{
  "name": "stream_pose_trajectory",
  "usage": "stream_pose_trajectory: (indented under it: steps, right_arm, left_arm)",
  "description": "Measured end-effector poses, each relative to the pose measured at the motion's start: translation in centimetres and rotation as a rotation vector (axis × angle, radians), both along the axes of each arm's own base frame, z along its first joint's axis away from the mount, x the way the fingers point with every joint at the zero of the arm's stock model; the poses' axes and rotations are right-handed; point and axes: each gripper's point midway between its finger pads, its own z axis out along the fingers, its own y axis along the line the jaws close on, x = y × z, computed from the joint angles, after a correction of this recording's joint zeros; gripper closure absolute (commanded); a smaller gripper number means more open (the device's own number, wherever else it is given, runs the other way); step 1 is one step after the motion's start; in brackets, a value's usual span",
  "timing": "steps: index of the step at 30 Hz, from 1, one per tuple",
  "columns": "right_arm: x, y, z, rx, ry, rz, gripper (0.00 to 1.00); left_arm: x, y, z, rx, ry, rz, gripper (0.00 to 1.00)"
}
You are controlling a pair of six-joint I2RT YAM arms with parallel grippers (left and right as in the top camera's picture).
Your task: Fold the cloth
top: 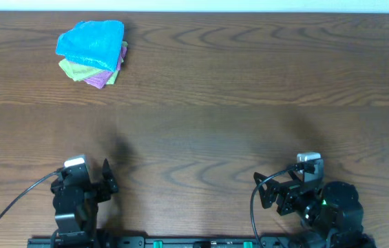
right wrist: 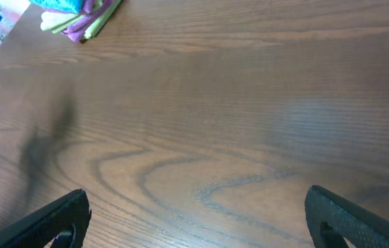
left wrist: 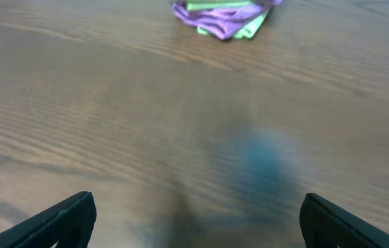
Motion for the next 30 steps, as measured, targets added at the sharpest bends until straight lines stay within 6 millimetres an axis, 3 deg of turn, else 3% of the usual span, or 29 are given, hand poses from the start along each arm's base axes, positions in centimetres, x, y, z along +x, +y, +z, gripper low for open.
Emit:
stream_pose_trajectory:
  steps: [7, 30]
  right_arm:
    - [0.0, 0.0, 0.0, 0.000, 0.000, 0.000, 0.01]
    - [0.0, 0.0, 0.0, 0.000, 0.000, 0.000, 0.01]
  left_arm:
    - [-0.4, 0.2, -2.2, 0.011, 0.043, 0.009, 0.04]
    - [-0.4, 0.2, -2.2, 0.014, 0.043, 0.008, 0.05]
